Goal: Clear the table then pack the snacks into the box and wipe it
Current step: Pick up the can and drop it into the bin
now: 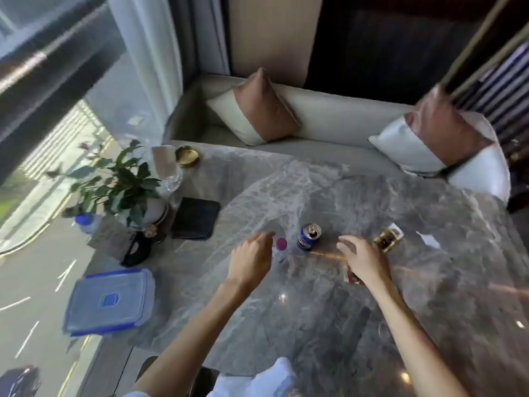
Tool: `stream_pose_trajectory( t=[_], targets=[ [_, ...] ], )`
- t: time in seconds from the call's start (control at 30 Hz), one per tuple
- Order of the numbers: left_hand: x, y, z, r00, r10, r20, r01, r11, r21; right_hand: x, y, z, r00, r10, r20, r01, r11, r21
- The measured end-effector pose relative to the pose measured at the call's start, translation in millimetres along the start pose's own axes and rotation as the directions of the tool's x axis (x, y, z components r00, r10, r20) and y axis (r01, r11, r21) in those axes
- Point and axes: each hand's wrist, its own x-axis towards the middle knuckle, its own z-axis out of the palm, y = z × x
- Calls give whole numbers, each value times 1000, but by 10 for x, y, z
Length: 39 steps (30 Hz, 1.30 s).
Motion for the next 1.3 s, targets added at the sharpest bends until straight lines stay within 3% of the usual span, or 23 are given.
stream_pose_trajectory(
  t=[0.13,0.27,0.4,0.53,0.67,0.8,0.93,1.07,1.2,1.3],
  targets=[
    [349,329,213,975,211,-63,-218,967,-131,-259,522,-48,971,220,-91,-219,975,21],
    [1005,722,592,935,317,159,-317,948,-24,-644,1077,134,932,345,-107,-334,936,109],
    [1430,839,1070,881,132,455,-205,972,115,-872,1451,448,915,402,-13,-397,908,131],
    [1509,799,1441,828,-37,560,-159,942,297,-968,1677,727,911,400,96,-406,913,51],
    [1483,700,1667,773,-99,626,-98,957,274,-1112,1745,931,884,405,231,-444,883,151],
    [1450,599,1791,820,-78,568,-73,968,239,-1200,1779,1047,896,413,165,-438,884,164],
    [1336,606,1806,878,-74,473,-29,978,207,-1210,1859,1013,912,391,129,-411,862,298],
    [1027,822,1588,937,-111,331,122,992,-12,-1140,1982,794,941,321,107,-330,798,505],
    [324,1049,1195,979,-124,161,168,942,-291,-941,1956,499,963,178,203,-269,585,765],
    [-360,1052,920,975,-201,93,221,844,-489,-782,1763,281,952,6,305,-281,409,868]
  ],
)
